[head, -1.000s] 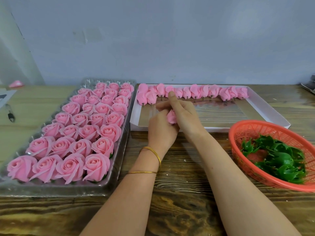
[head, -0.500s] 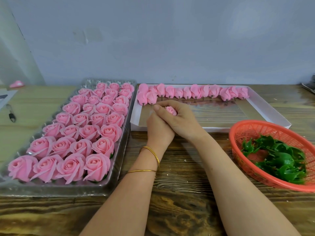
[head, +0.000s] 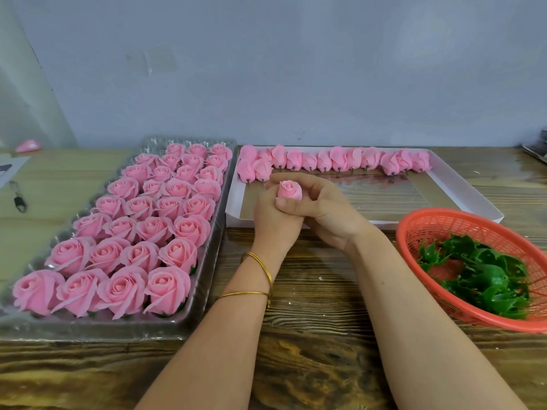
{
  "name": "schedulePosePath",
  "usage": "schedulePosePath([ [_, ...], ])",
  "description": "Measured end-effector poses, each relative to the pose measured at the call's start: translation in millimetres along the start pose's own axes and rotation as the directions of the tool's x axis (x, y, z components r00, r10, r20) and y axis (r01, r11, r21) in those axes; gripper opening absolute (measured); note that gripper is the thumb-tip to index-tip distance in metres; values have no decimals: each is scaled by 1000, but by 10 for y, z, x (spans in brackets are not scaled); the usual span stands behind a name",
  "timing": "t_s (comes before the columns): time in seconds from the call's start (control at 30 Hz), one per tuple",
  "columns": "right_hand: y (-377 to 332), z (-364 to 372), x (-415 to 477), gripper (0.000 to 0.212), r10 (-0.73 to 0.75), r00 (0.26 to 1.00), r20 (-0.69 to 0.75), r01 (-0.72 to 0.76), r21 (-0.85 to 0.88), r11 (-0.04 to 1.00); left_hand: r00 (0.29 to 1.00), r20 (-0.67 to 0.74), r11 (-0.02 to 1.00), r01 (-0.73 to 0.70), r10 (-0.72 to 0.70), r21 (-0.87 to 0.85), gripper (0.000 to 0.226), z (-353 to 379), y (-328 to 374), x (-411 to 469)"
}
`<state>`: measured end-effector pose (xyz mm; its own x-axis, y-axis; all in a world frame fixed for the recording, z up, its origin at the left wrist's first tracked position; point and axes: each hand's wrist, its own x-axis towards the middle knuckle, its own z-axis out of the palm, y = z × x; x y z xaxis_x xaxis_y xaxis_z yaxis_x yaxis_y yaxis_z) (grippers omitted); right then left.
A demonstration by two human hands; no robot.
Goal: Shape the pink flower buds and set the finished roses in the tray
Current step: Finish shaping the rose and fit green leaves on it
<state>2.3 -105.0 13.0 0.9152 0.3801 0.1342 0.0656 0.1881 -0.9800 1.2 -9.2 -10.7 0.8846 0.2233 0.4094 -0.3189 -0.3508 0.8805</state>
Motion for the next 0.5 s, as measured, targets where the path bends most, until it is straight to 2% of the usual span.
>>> schedulePosePath([
  [0.17,-49,-64,-20,52,66,995,80,-77,133,988,1000,-9,1000,-7,8,9,7,29,-40,11],
  [0.3,-80,-89,-9,54,79,997,20,-81,251,965,999,31,995,42,-39,-93,18,5,-25,-7],
  [0.4,-123,-75,3,42,-8,990,-139,44,260,965,999,39,997,7,-4,-82,9,-11,-3,-23],
  [0.5,-104,-18,16,11,-136,959,-249,159,74,984,999,45,998,-23,26,-53,9,1,10,-23],
])
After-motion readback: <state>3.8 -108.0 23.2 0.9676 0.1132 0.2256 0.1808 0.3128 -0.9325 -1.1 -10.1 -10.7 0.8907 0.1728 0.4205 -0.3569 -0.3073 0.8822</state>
